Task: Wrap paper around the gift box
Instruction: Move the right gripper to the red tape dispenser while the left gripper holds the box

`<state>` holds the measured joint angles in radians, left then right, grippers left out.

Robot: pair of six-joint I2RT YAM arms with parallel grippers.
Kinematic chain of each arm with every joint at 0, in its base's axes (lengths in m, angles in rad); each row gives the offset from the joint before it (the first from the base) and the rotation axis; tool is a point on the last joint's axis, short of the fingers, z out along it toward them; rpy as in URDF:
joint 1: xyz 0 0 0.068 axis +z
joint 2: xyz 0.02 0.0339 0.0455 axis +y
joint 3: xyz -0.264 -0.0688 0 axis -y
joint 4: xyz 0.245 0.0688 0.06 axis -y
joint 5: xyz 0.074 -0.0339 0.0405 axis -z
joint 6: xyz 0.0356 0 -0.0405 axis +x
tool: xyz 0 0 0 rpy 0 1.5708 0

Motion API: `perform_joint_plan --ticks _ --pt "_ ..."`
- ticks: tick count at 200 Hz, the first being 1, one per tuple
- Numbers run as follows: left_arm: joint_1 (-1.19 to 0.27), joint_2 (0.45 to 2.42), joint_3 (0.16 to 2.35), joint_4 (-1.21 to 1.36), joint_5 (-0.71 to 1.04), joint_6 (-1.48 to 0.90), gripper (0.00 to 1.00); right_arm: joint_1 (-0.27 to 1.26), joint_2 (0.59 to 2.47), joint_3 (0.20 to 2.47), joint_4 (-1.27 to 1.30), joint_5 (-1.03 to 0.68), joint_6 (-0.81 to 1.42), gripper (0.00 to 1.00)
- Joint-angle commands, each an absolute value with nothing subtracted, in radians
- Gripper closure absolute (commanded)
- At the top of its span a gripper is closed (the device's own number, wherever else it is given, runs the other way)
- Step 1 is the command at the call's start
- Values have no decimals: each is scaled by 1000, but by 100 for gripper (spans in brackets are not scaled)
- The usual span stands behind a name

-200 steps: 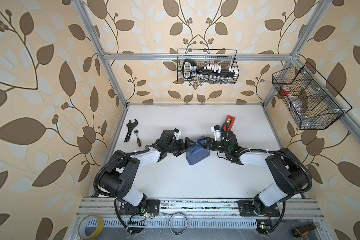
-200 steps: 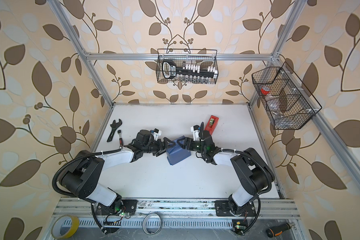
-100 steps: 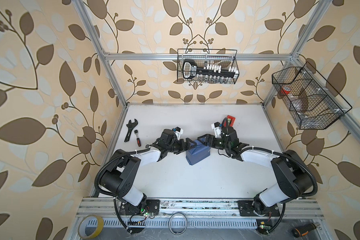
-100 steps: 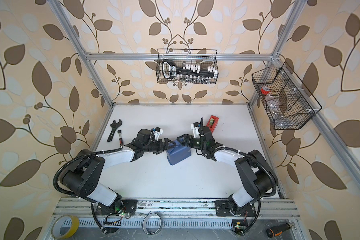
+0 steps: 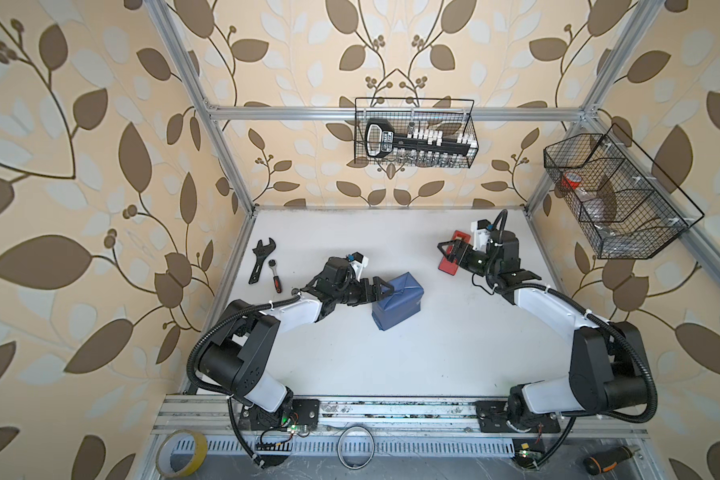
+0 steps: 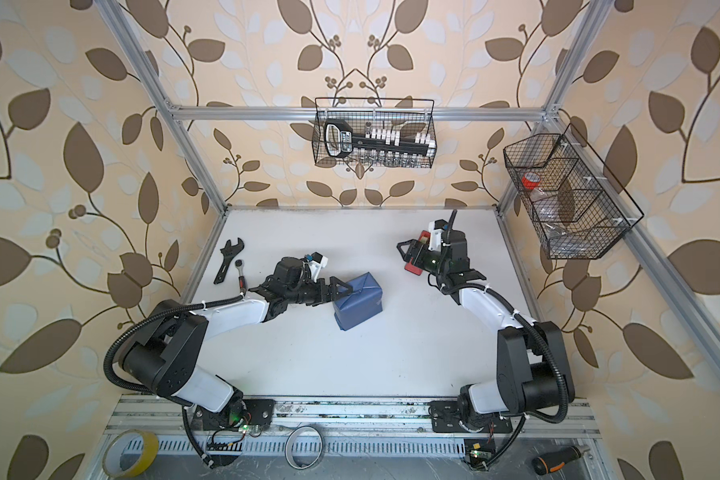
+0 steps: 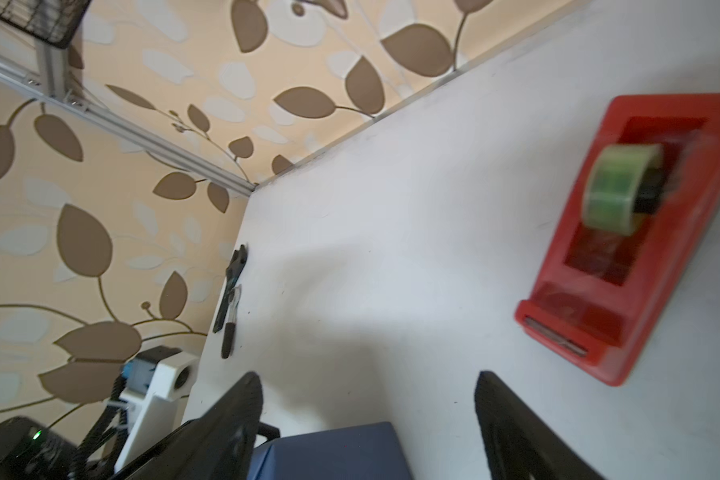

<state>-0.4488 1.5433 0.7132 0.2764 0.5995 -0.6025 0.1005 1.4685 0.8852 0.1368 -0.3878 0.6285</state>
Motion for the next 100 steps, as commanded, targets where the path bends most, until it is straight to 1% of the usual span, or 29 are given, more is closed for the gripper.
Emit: perform_joint_plan --ticks 1,18,48,68,100 --pt "-472 1559 686 94 541 -534 5 43 1543 947 56 -374 582 24" --pt "-472 1557 686 94 542 -534 5 14 1600 991 36 -372 568 28" --pt "-472 1567 687 95 547 -551 5 3 1676 1063 -7 -367 538 31" --pt "-472 1571 691 92 552 -567 5 -4 1698 1077 -24 -352 527 33" --pt "-472 1572 692 88 554 -578 5 -25 1714 1077 -24 -372 544 40"
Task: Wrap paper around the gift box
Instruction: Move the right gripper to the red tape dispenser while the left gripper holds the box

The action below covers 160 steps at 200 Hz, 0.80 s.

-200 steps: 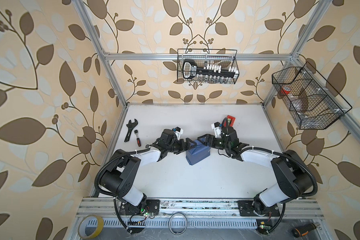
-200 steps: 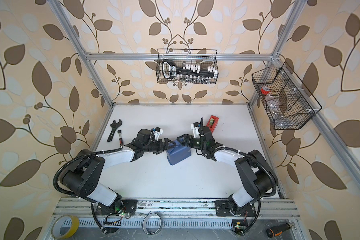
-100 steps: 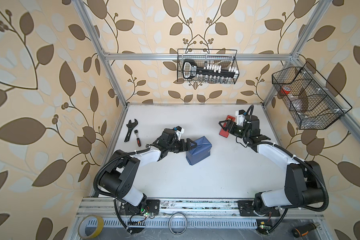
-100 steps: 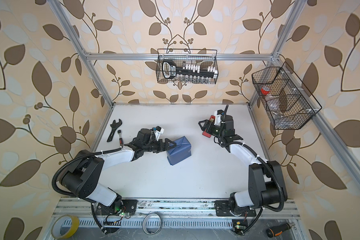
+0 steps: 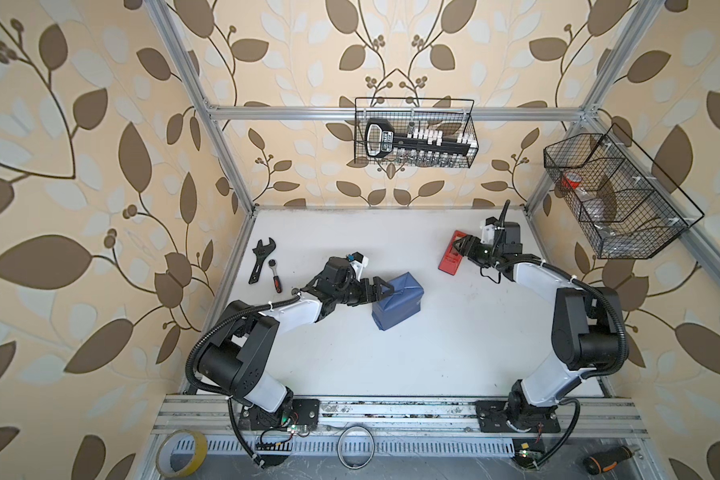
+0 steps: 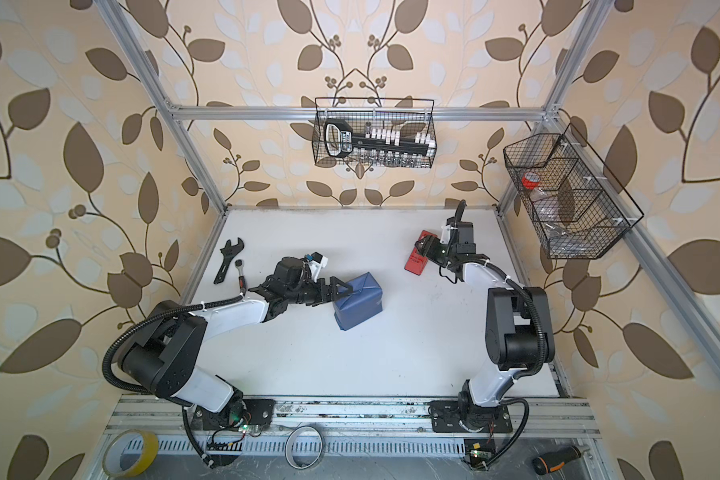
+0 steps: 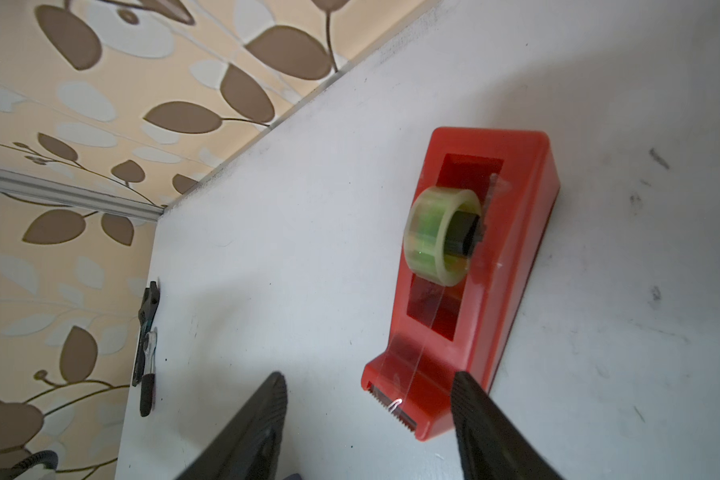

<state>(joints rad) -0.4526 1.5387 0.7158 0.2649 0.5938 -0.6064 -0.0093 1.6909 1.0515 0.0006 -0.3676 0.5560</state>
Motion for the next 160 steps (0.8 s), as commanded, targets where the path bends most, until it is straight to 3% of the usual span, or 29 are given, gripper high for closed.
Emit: perform_joint_plan --ticks 1,61,160 --pt "-472 1573 693 88 555 -578 5 -26 1714 1076 -24 -373 544 40" --pt "-472 1582 698 78 554 -574 6 -33 1759 1095 -25 -443 579 55" --pt "-473 1580 702 78 558 -567 6 -41 1834 1117 4 -490 600 62"
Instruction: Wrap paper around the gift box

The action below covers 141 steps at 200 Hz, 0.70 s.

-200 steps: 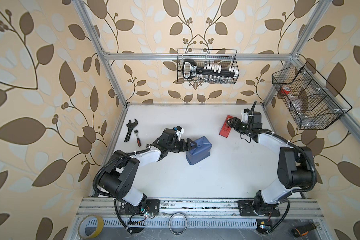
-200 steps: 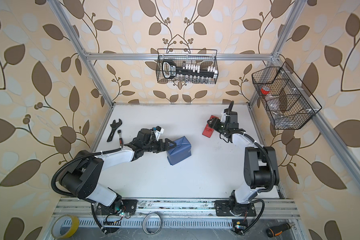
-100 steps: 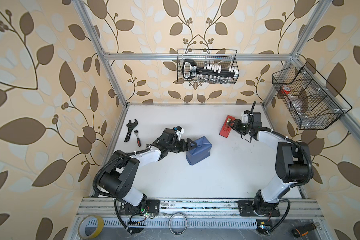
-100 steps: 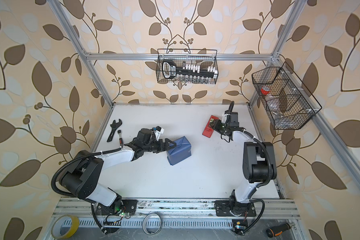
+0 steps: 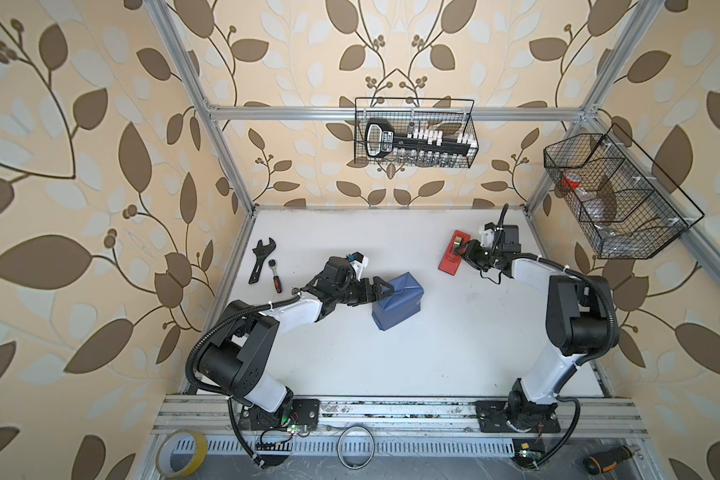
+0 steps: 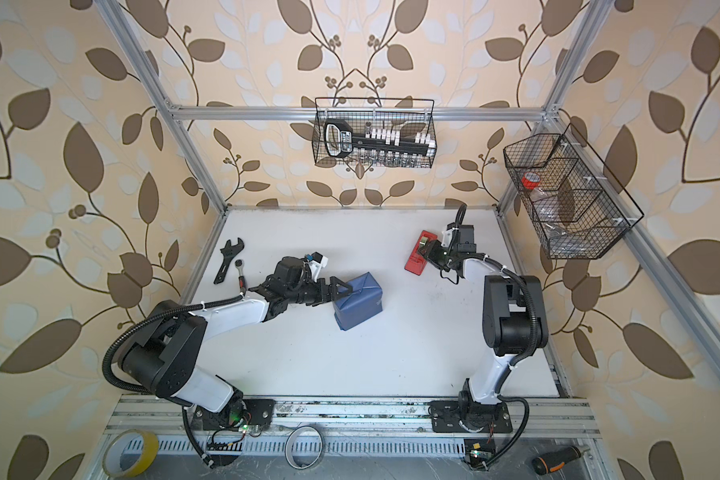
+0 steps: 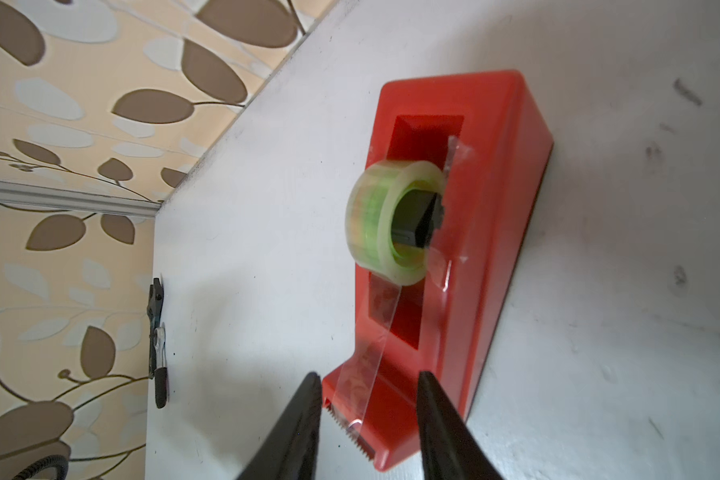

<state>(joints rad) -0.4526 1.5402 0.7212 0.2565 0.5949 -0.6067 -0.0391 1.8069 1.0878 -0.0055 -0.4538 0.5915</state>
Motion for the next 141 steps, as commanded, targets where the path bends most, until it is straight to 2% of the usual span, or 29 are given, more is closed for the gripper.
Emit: perform_joint_plan --ticks 1,141 --pt "-473 1580 702 78 558 -567 6 -41 1835 1117 4 -490 600 62" --pt "-474 1587 699 78 552 -561 7 -41 1931 1139 75 -558 687 75"
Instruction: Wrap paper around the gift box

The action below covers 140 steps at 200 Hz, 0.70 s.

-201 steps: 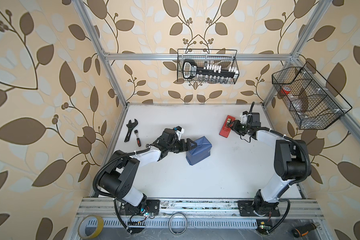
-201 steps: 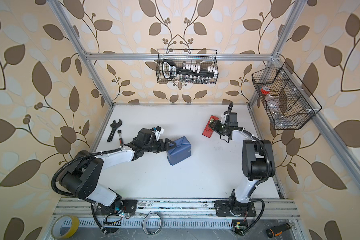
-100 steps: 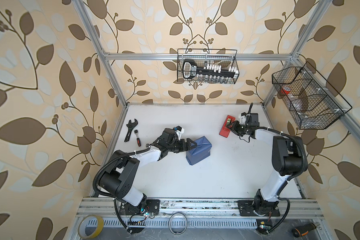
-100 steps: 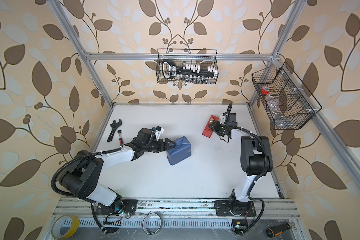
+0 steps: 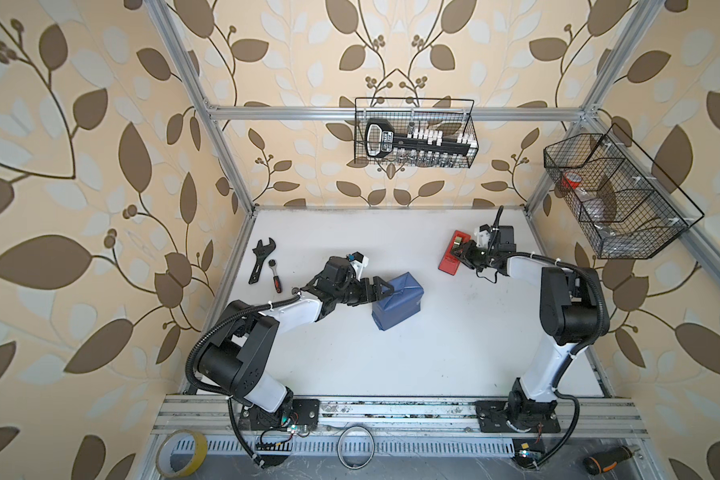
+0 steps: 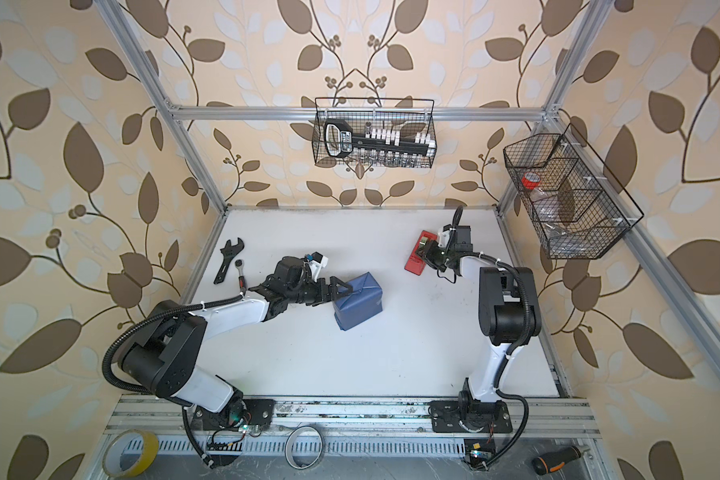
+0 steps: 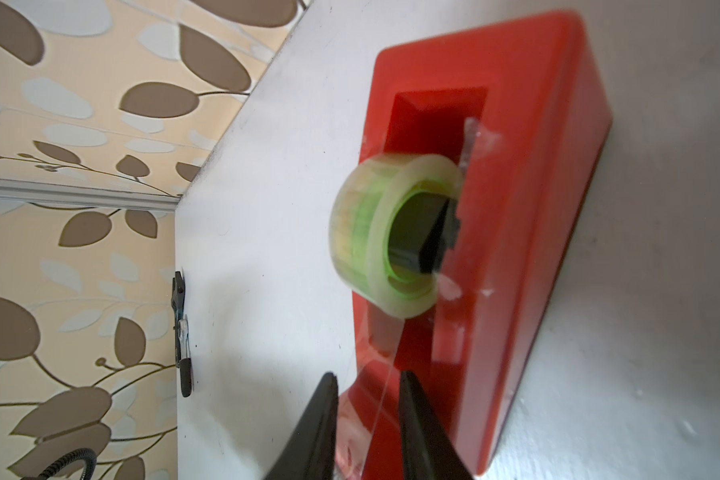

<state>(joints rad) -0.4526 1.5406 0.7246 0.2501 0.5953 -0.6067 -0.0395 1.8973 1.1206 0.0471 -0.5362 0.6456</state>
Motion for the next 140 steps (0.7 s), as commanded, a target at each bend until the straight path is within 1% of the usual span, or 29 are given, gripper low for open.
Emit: perform_joint_plan --ticks 1,86,107,123,140 --pt "-475 1587 700 78 551 -561 7 -42 1932 1138 77 -558 688 75" --pt "-476 1586 699 78 549 -561 7 -43 1942 1101 172 -608 776 89" --pt "-477 1585 698 78 549 -561 7 -46 1934 1084 221 -628 819 94" --pt "-477 1586 698 78 547 -560 7 -46 1927 1068 277 -646 867 100" --pt "-477 1588 698 78 546 -560 7 -48 1921 1058 330 -669 921 100"
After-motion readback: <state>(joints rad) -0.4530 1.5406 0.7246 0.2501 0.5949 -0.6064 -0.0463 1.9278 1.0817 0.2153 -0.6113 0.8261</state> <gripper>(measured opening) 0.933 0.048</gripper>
